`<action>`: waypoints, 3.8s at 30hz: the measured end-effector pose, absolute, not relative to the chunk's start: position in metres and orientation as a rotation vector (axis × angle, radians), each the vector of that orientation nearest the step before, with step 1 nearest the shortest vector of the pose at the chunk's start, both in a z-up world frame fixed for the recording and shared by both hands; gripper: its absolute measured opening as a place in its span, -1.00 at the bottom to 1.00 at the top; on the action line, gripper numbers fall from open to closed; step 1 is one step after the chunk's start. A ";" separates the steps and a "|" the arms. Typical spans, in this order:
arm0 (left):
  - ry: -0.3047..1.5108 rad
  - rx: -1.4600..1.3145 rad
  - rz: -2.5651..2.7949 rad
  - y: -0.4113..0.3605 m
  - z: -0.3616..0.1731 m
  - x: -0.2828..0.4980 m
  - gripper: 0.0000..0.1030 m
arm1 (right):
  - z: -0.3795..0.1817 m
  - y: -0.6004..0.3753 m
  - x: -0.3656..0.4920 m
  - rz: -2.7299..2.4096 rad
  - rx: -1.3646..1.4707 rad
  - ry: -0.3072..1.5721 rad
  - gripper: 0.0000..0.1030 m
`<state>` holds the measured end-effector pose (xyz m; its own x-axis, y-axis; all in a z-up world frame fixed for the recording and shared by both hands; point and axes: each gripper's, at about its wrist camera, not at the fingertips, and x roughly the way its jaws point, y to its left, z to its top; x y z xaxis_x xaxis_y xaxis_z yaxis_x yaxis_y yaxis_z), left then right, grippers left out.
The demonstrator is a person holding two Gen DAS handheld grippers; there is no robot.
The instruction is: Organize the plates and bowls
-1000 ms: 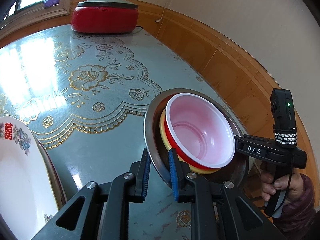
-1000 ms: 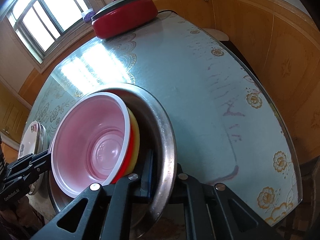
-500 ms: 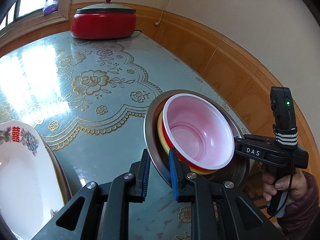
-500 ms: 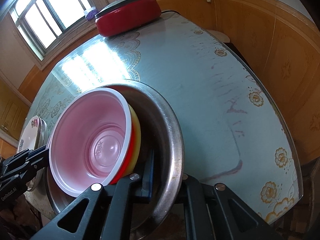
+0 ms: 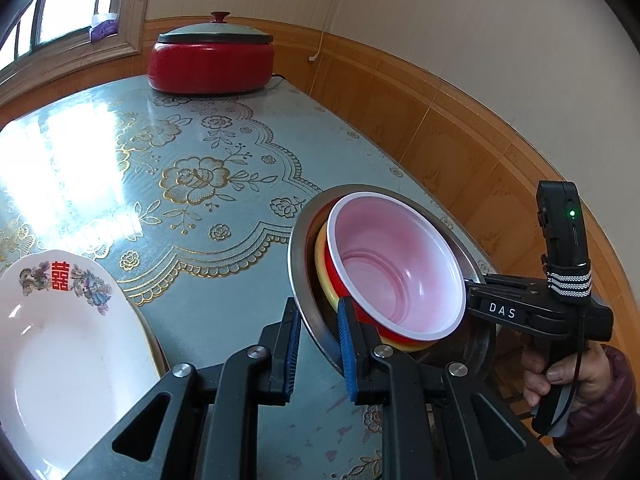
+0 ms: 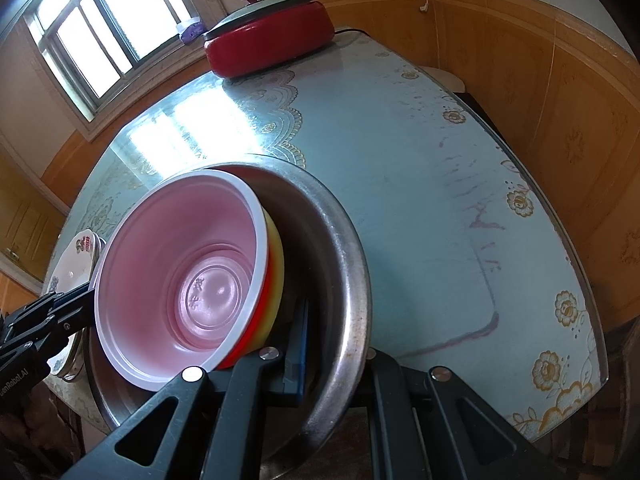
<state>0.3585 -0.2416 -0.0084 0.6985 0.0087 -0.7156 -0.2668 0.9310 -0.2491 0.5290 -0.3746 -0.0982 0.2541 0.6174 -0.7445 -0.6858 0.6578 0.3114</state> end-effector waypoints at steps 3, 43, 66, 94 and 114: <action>0.772 -0.344 0.153 -0.238 -0.003 0.354 -0.64 | -0.094 -0.372 0.522 0.886 -0.081 0.961 -0.85; 0.561 -0.456 0.559 -0.112 0.049 0.172 -0.65 | -0.037 -0.184 0.393 1.387 -0.296 0.874 -0.81; 0.700 -0.464 0.306 -0.058 0.000 0.162 -0.64 | -0.064 -0.172 0.352 1.121 -0.238 0.940 -0.80; 0.783 -0.392 0.218 -0.040 -0.014 0.181 -0.64 | -0.076 -0.180 0.338 0.965 -0.141 0.938 -0.81; 0.793 -0.400 0.264 -0.045 -0.013 0.177 -0.63 | -0.075 -0.187 0.340 1.021 -0.134 0.911 -0.76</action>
<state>0.1772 -0.0454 -0.0131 0.6748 0.0803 -0.7336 -0.3756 0.8931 -0.2477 0.3398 -0.1870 -0.0748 0.2020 0.6764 -0.7083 -0.7805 0.5481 0.3008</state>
